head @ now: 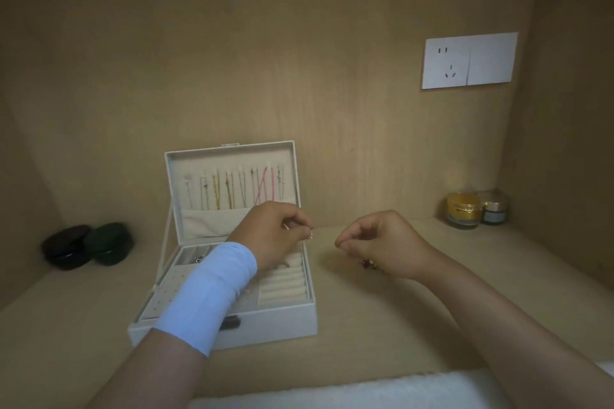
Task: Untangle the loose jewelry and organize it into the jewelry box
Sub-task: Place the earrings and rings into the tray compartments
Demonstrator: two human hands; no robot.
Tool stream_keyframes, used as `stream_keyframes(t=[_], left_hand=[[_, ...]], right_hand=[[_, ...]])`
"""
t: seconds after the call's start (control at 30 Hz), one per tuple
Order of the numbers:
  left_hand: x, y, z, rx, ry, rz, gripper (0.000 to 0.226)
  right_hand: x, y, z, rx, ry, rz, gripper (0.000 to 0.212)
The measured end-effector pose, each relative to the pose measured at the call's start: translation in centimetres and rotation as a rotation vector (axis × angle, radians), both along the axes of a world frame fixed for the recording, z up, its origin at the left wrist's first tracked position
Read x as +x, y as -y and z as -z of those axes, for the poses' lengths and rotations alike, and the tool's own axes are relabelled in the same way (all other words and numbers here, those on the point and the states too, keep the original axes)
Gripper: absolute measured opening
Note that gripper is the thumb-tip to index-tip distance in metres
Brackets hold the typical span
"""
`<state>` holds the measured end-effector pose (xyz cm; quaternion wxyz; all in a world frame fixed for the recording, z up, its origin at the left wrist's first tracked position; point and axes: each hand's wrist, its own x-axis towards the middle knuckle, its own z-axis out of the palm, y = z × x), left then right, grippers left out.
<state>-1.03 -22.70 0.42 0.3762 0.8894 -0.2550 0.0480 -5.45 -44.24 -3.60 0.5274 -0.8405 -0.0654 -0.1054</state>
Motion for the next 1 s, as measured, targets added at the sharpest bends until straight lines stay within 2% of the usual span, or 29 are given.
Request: stream_keyframes(t=[0.3,0.63,0.83,1.0], left_hand=[[-0.3,-8.3,1.2,-0.195,-0.020,-0.099,0.014],[0.3,-10.4,2.7,-0.214,-0.011,-0.055,0.013],[0.4,-10.6,2.9,-0.222,-0.023,-0.061,0.013],[0.1,-10.6,2.7,-0.291,-0.057,-0.061,0.012]], right_hand=[[1.6,-8.0,-2.9,-0.059,0.061,-0.172,0.006],[3.6,-12.5,-2.7,-0.068,0.022,-0.249,0.008],[3.5,-12.9,-2.1,0.128,-0.069,-0.277,0.008],[2.9,-13.4,-2.4,0.200,-0.088,-0.286,0.015]])
